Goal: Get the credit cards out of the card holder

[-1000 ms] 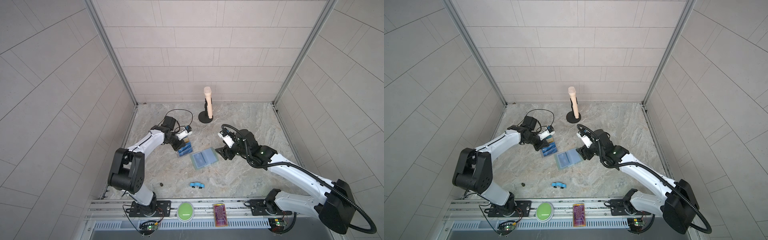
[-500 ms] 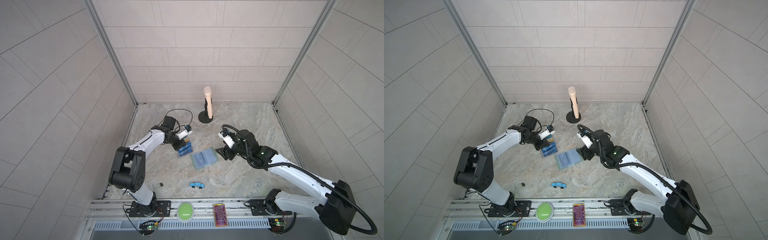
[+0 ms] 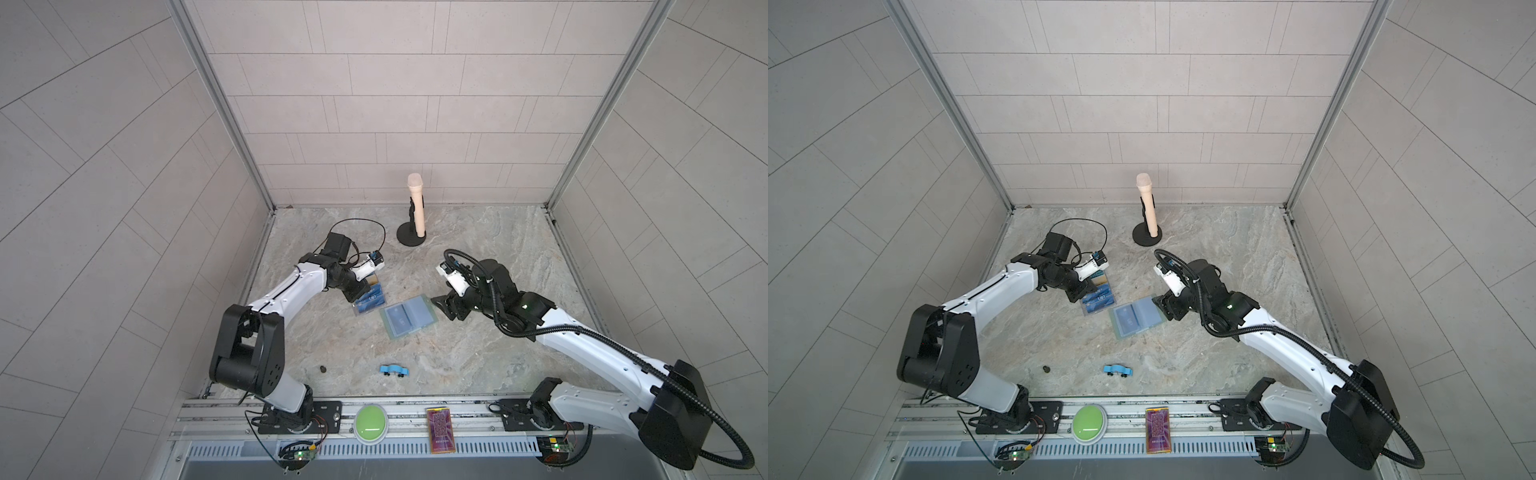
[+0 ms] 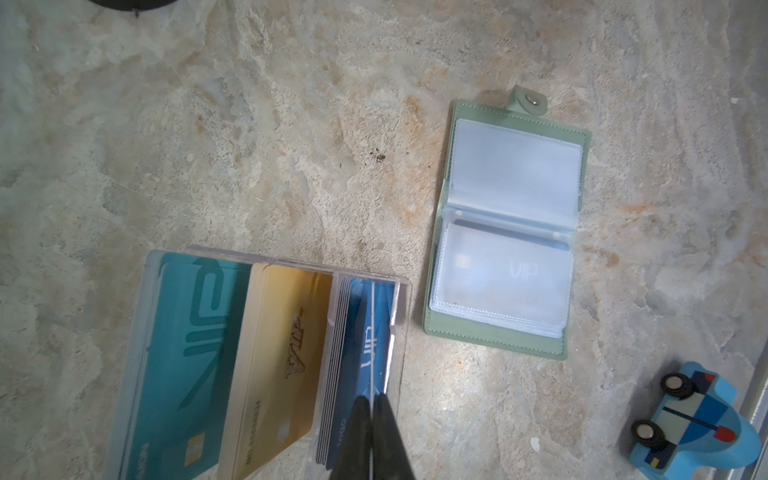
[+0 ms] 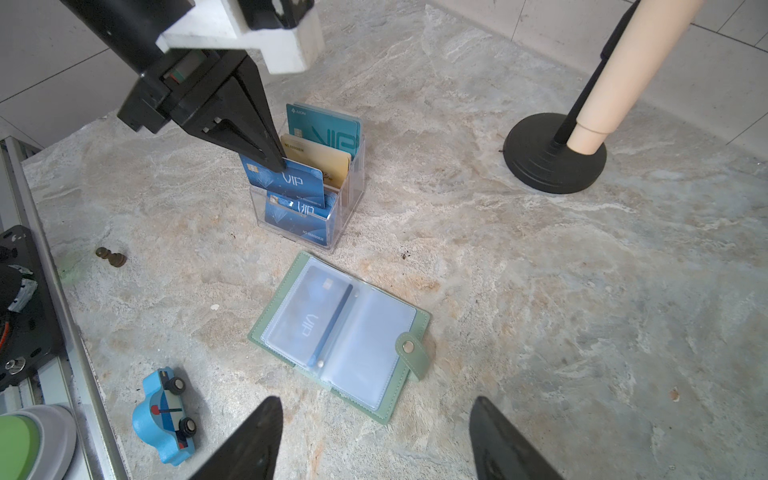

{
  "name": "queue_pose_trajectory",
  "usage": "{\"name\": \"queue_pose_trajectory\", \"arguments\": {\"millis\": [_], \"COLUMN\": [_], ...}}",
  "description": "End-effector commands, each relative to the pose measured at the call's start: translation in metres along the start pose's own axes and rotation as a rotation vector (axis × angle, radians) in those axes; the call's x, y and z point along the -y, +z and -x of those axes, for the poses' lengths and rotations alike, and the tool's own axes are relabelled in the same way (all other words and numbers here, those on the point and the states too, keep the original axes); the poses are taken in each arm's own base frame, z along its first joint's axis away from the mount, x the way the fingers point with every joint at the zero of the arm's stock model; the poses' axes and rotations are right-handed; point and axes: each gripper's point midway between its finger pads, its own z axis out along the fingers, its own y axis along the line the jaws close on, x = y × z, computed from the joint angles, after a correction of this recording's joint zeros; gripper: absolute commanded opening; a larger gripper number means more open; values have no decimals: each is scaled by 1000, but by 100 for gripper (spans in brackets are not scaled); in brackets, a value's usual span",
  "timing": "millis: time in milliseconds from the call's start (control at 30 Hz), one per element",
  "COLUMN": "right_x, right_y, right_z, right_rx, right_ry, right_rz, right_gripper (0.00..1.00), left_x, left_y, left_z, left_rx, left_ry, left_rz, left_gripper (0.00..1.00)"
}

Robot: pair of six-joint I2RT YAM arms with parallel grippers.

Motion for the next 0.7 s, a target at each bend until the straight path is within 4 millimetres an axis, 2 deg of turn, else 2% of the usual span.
{"name": "queue_pose_trajectory", "arguments": {"millis": [0,333,667], "right_x": [-1,-3,-4], "right_y": [-3,-4,-6], "right_z": [4,6,8], "right_rx": [19,28,38], "right_ry": [-9,-11,-13], "right_rz": [5,15,20], "right_gripper": [74,74,74], "left_x": [7,-11,-1], "left_y": [-2,10,21], "left_z": [-3,-9,-9], "left_rx": [-18,-21,-7], "left_ry": [25,3,-19], "left_rz": [-10,67,-14], "left_gripper": [0,0,1]}}
